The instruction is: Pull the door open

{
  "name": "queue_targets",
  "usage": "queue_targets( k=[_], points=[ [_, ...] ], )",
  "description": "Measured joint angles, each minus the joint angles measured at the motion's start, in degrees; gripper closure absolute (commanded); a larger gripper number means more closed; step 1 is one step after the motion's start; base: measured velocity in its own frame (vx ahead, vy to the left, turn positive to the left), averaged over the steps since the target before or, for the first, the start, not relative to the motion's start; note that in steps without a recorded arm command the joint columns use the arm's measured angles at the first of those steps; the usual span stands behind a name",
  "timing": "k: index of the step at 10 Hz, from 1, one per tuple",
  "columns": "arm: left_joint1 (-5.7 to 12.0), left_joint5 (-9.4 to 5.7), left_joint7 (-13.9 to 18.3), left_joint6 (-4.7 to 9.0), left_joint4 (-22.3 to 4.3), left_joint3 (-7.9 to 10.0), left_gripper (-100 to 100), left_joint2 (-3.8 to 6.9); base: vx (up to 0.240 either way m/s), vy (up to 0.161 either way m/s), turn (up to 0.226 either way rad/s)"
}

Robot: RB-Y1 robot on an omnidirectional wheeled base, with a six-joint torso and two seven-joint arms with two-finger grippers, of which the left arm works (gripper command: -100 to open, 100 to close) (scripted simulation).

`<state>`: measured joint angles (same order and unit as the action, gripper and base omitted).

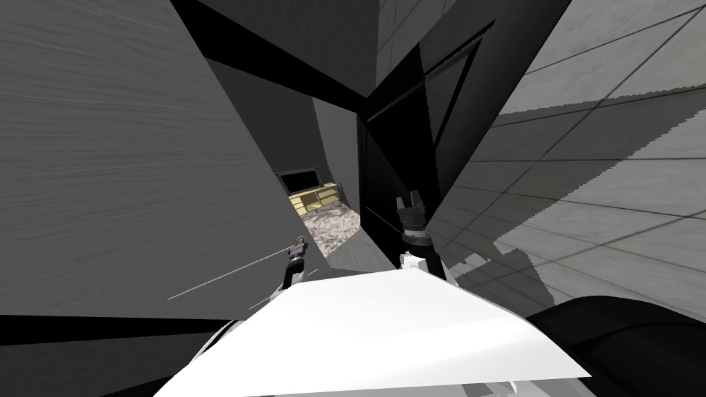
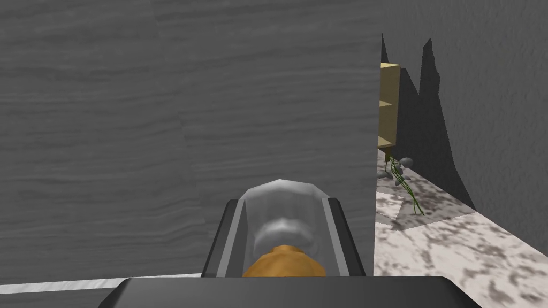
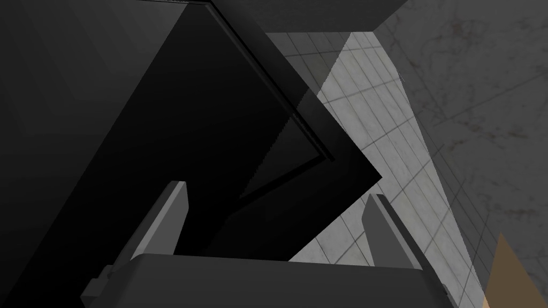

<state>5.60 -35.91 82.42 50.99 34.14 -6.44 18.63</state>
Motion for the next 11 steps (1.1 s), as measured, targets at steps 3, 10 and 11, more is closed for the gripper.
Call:
queue_targets(
  k=[3,10,11],
  points=[
    [-0.30,-0.73,2.5,-0.42,1.3,-0.15,100,0.52,-0.060,-0.009,-0.029],
    [-3.04,1.38,6.4,-0.60,5.0,-4.28,100,2.93,-0.217,0.024,-0.084],
    [-1.35,1.94,7.5,0.59,1.5,-5.19,100,2.66,-0.106,0.002,-0.035]
  ],
)
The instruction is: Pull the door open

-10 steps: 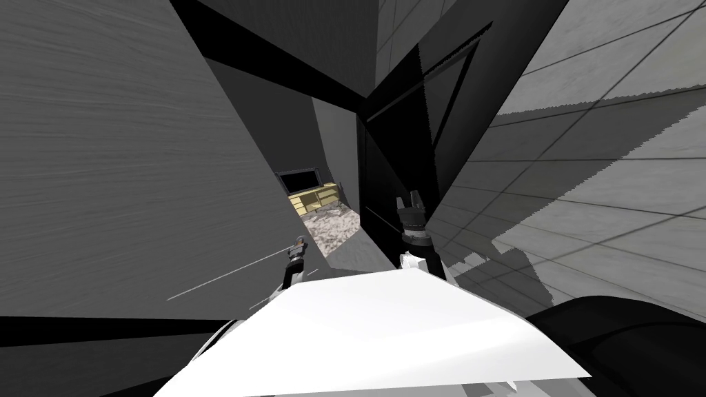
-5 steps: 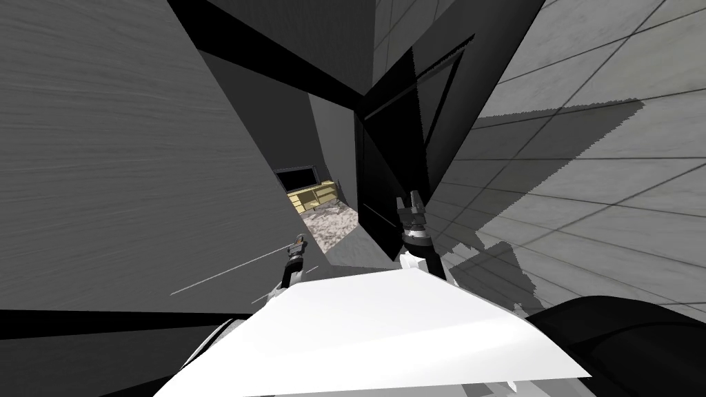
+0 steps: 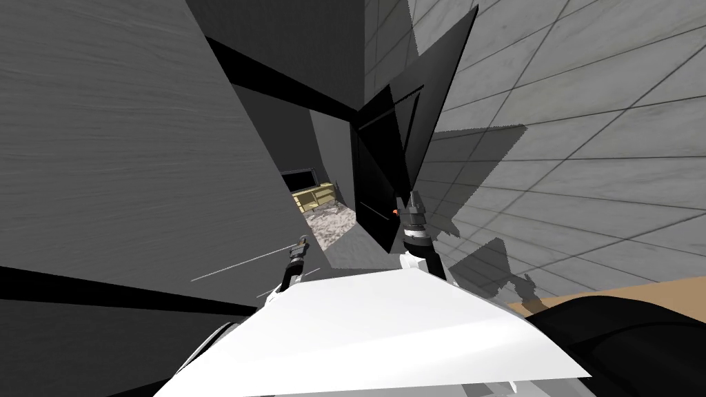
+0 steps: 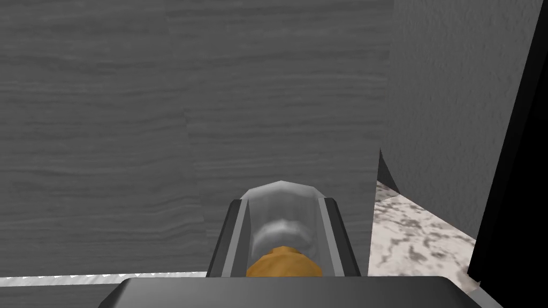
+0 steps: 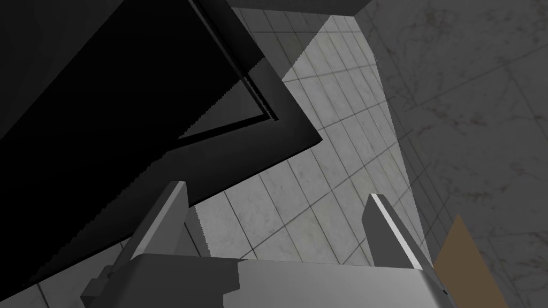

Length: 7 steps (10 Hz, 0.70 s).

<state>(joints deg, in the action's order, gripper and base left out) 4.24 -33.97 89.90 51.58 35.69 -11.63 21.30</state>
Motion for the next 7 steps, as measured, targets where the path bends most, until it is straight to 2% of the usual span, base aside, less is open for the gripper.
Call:
queue_targets(
  k=[2,3,4,5,6,7],
  points=[
    [-0.84,0.30,0.5,-0.21,1.5,-0.67,100,0.37,-0.167,0.026,-0.042],
    [-0.72,0.36,0.6,-0.07,1.7,-0.72,100,0.43,-0.170,0.006,-0.108],
    [-0.12,0.72,1.4,0.88,0.8,-1.33,100,1.02,-0.244,0.035,-0.136],
    [-1.60,0.73,1.4,0.23,3.9,-1.50,100,1.77,-0.176,0.032,-0.039],
    [-1.08,1.08,1.8,0.71,2.9,-2.08,100,1.72,-0.177,0.013,-0.065],
    [-1.80,1.25,2.2,0.57,3.7,-2.59,100,2.16,-0.145,0.015,-0.033]
  ],
)
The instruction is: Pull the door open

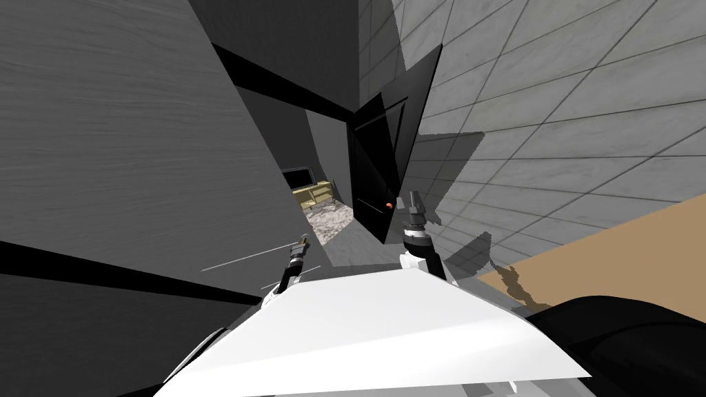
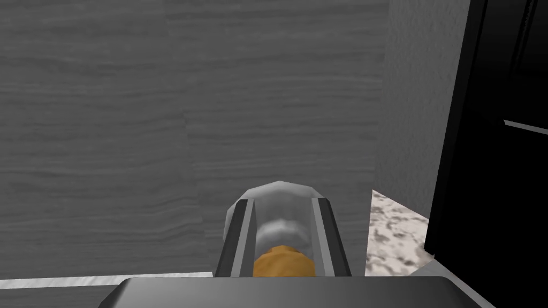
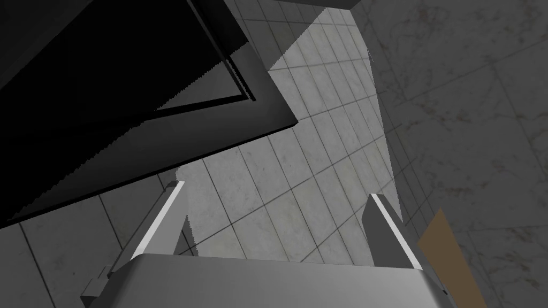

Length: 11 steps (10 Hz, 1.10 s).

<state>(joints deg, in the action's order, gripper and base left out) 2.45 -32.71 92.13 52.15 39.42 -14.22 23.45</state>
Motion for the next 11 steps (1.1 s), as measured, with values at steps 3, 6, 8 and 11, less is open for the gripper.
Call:
queue_targets(
  k=[3,6,8,11],
  points=[
    [-1.06,0.79,1.8,0.73,0.2,-1.76,100,0.99,-0.176,0.046,-0.079],
    [-1.08,1.62,3.5,1.65,-0.6,-3.49,100,1.84,-0.165,0.016,-0.053],
    [-1.49,1.89,4.0,2.27,0.3,-3.90,100,2.63,-0.189,0.059,-0.110],
    [-1.77,2.57,5.3,3.24,0.6,-5.12,100,3.29,-0.125,0.031,-0.043]
  ],
)
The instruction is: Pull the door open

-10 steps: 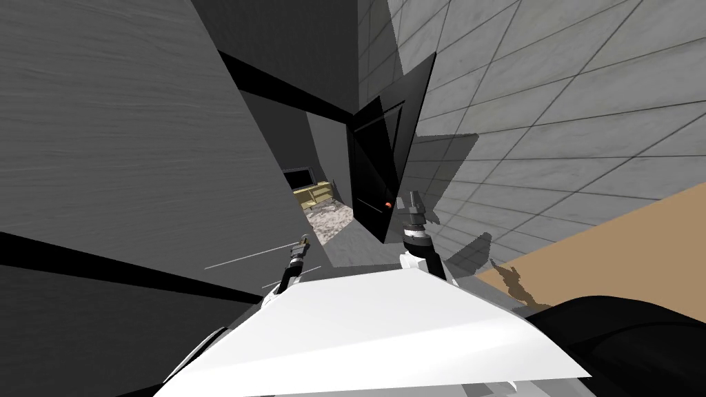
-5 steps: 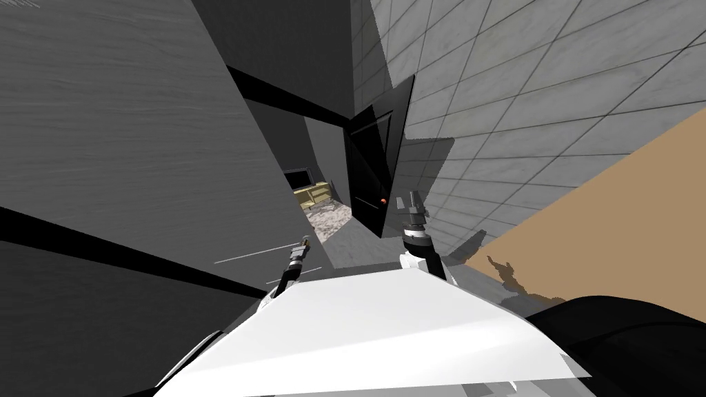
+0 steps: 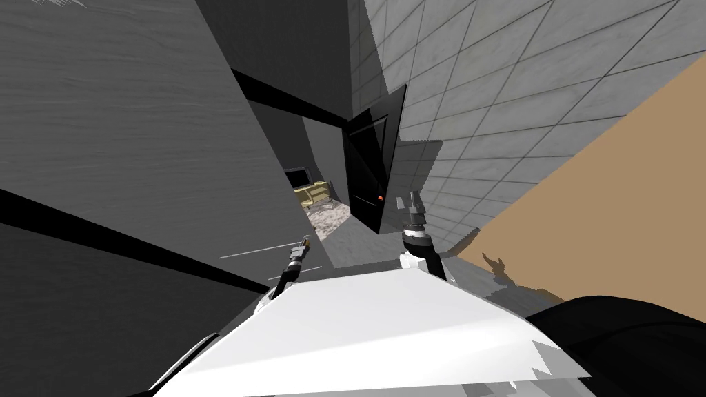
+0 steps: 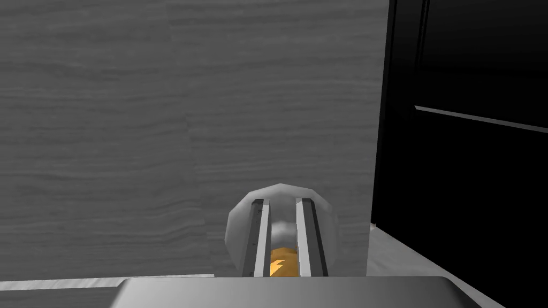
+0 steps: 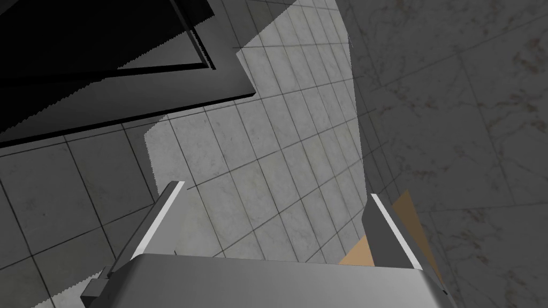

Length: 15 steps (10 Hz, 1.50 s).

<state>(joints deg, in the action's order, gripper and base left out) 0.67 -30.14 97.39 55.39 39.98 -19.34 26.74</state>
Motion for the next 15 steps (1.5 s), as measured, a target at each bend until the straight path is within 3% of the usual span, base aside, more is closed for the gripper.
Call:
queue_targets(
  k=[2,3,5,7,9,12,14,15],
  points=[
    [-0.73,0.81,1.7,1.93,-0.7,-1.43,100,1.16,-0.182,0.055,-0.081],
    [-1.38,1.08,2.2,1.88,0.2,-2.04,100,1.73,-0.174,0.076,-0.091],
    [-1.37,1.80,3.7,3.14,-1.2,-3.37,100,2.06,-0.119,0.030,-0.015],
    [-2.80,2.08,4.1,3.15,0.5,-3.98,100,2.98,-0.129,0.040,-0.036],
    [-2.85,2.14,4.5,4.01,1.0,-4.16,100,3.67,-0.184,0.059,-0.162],
    [-3.39,2.55,5.8,6.66,0.0,-5.31,100,4.43,-0.172,0.075,-0.133],
    [-2.85,3.09,7.4,9.25,-3.3,-6.66,100,4.63,-0.193,0.044,-0.104],
    [-3.18,3.15,7.9,9.73,-3.5,-6.95,100,5.04,-0.079,0.013,0.030]
  ],
)
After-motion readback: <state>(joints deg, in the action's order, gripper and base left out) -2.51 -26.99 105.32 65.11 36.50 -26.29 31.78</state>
